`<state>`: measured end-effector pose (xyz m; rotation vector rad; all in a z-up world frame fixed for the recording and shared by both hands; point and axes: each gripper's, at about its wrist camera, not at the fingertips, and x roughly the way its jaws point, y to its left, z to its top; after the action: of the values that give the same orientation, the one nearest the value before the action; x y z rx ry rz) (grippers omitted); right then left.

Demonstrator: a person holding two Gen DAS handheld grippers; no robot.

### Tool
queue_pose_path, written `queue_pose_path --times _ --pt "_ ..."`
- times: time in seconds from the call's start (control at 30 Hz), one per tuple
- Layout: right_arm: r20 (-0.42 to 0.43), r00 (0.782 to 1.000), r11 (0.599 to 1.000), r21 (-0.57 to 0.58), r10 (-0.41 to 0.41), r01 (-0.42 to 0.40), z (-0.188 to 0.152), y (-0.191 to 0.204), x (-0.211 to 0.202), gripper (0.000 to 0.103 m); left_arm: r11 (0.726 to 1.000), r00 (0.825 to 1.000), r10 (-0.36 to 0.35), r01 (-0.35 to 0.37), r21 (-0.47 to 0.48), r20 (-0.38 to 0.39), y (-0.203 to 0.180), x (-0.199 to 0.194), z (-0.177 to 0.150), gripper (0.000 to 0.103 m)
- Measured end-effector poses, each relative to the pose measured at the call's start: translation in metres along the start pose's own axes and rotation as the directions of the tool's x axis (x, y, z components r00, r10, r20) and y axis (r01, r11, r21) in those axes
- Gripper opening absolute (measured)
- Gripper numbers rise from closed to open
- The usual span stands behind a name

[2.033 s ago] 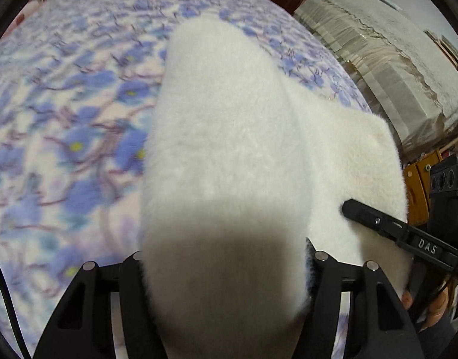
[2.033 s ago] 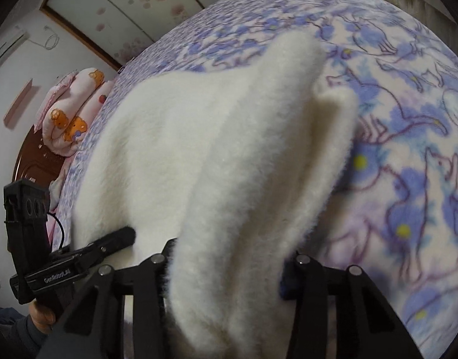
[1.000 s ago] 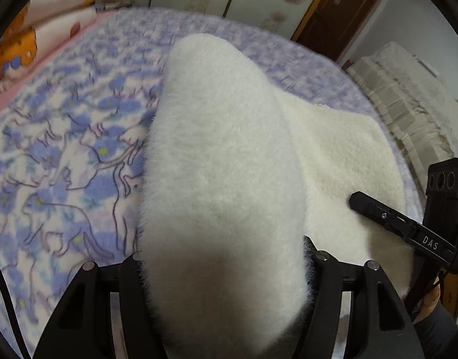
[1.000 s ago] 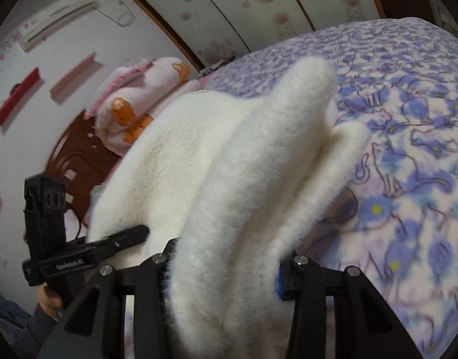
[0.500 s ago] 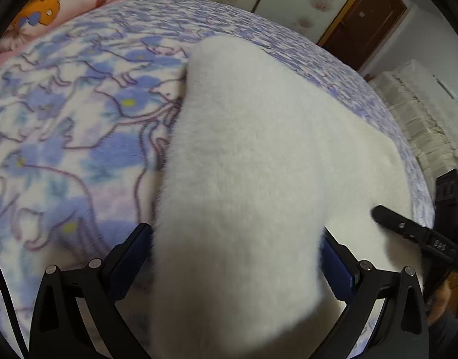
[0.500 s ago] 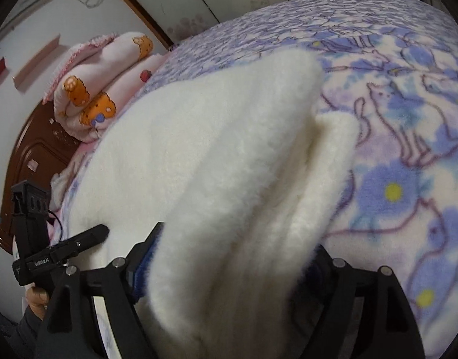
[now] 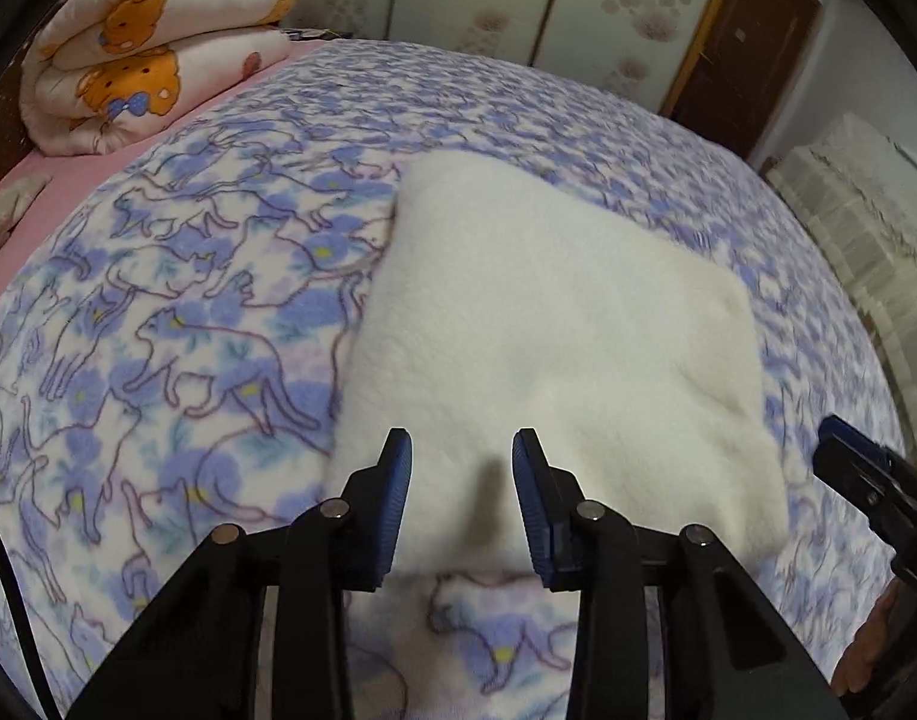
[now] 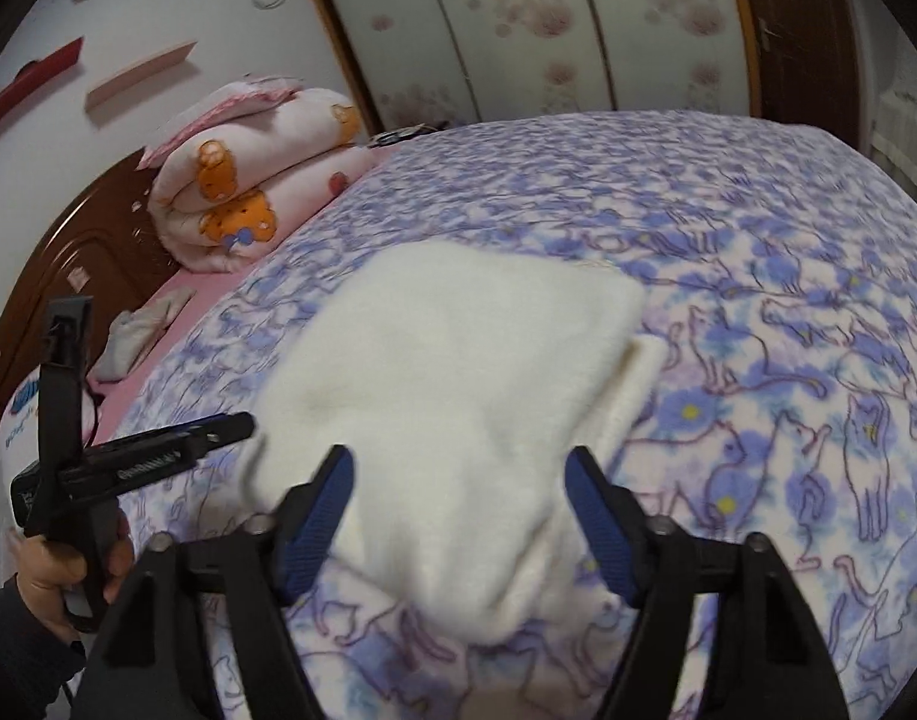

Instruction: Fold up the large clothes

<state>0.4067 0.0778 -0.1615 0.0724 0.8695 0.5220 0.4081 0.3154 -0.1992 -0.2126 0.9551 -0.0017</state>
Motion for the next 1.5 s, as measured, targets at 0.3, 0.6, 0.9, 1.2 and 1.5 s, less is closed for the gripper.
queue_pose_path --times 0.3,0.6,0.9,1.2,1.5 --pt "-0.229 0.971 0.997 0.023 -0.07 0.077 -0.031 -0.025 0.051 0.0 0.997 0.995 0.079 -0.081 -0.017 -0.06 -0.001 0.023 -0.015 0.034" --pt "-0.238 0.968 0.993 0.064 -0.083 0.1 -0.023 -0.024 0.02 0.005 0.995 0.996 0.081 -0.084 -0.059 -0.049 -0.019 -0.009 -0.022 0.071" --pt "-0.216 0.971 0.985 0.107 -0.107 0.133 -0.041 -0.026 -0.08 0.043 0.996 0.996 0.083 -0.083 -0.023 -0.02 -0.086 -0.102 -0.059 0.083" --pt "-0.124 0.983 0.982 0.115 -0.132 0.147 -0.087 -0.026 -0.224 0.058 1.0 1.0 -0.008 0.008 0.025 0.006 -0.171 -0.219 -0.121 0.096" --pt "-0.065 0.977 0.969 0.128 -0.205 0.212 -0.151 -0.029 -0.319 0.059 0.994 0.997 -0.07 0.066 0.092 0.039 -0.233 -0.29 -0.203 0.101"
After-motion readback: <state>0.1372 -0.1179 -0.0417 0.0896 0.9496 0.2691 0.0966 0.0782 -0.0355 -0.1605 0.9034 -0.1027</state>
